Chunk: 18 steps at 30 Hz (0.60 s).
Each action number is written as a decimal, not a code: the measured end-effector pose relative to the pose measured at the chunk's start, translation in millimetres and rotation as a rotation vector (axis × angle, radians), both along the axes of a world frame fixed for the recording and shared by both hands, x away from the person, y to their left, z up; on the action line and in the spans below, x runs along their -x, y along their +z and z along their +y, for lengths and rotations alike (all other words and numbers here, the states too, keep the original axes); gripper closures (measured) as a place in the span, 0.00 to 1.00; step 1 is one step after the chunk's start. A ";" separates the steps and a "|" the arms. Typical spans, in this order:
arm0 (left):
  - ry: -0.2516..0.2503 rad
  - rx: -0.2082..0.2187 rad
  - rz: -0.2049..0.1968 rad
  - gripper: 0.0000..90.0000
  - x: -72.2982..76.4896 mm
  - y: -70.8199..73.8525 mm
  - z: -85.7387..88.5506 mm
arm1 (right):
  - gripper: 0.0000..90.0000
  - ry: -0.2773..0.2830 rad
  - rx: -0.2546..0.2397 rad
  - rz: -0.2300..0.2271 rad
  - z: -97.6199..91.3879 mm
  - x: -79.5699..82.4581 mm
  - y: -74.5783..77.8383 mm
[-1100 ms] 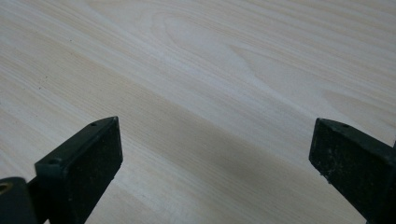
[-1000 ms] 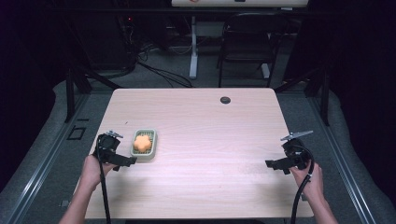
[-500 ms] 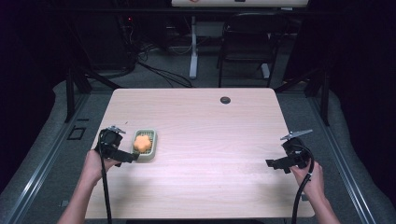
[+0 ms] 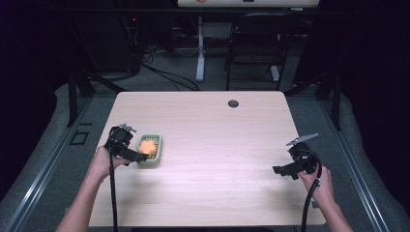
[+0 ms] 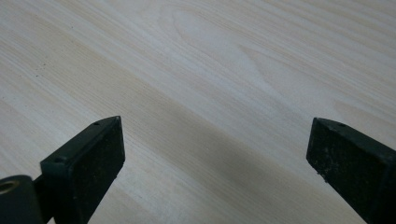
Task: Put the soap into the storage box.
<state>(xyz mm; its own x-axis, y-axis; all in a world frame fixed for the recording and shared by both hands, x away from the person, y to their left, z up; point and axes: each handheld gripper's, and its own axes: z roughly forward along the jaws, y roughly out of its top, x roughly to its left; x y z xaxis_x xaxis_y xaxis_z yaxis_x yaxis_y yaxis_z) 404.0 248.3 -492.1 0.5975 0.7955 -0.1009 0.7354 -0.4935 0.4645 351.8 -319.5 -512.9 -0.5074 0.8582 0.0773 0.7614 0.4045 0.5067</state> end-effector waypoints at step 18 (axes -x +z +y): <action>-0.052 -0.081 0.056 0.00 -35.9 -4.7 -13.6 | 0.05 0.014 0.004 0.013 1.0 1.7 0.7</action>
<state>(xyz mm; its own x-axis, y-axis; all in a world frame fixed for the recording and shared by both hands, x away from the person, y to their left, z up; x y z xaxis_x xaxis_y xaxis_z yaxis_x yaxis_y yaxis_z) 439.9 234.7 -496.8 0.6338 0.7702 -0.0716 0.7311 -0.5663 0.3805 350.2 -318.4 -512.2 -0.5183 0.8514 0.0806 0.7621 0.4171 0.4952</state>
